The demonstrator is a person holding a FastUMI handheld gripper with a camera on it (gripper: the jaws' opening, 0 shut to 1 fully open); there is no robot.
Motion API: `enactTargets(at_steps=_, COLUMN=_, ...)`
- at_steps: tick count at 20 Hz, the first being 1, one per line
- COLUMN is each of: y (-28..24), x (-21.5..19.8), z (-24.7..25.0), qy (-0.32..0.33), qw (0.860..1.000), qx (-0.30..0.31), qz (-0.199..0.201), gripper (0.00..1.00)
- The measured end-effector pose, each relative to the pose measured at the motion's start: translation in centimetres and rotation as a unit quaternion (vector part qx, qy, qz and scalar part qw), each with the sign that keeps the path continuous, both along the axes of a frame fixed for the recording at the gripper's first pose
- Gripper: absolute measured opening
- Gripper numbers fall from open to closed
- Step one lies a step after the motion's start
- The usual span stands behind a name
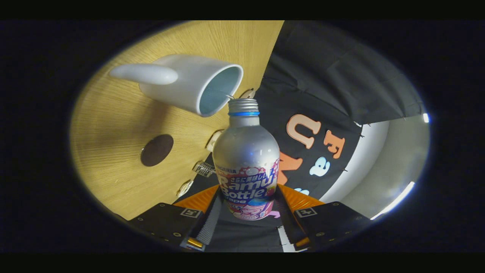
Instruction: Take the bottle from table, then pour the juice into the cup, finally place the bottle on the coaster
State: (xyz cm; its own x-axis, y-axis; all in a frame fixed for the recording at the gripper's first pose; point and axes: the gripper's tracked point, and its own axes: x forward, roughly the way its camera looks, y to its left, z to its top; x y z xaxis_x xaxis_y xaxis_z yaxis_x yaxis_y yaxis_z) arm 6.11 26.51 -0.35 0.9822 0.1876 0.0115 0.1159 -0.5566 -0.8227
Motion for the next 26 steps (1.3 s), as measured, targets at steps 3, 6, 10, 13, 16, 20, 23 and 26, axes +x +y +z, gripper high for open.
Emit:
enactTargets(at_steps=3, y=0.0, x=0.1, z=0.1, qy=0.000, qw=1.000, qx=-0.003, qz=0.000, gripper=0.74)
enactTargets(at_steps=6, y=0.0, x=0.1, z=-0.3, qy=0.003, qw=1.000, qx=-0.004, qz=0.000, gripper=0.75)
enactTargets(at_steps=10, y=-0.2, x=0.1, z=-0.3, qy=0.009, qw=1.000, qx=0.004, qz=-0.001, gripper=0.74)
enactTargets(at_steps=13, y=-0.9, x=0.2, z=-0.8, qy=0.029, qw=0.998, qx=0.046, qz=-0.012, gripper=0.75)
enactTargets(at_steps=16, y=-1.0, x=0.2, z=-1.7, qy=0.049, qw=0.996, qx=0.078, qz=-0.018, gripper=0.75)
enactTargets(at_steps=20, y=-1.8, x=0.3, z=-3.3, qy=0.097, qw=0.980, qx=0.171, qz=-0.036, gripper=0.75)
enactTargets(at_steps=23, y=-2.1, x=0.1, z=-4.6, qy=0.144, qw=0.953, qx=0.260, qz=-0.049, gripper=0.75)
enactTargets(at_steps=26, y=-2.1, x=0.2, z=-5.7, qy=0.188, qw=0.915, qx=0.352, qz=-0.060, gripper=0.75)
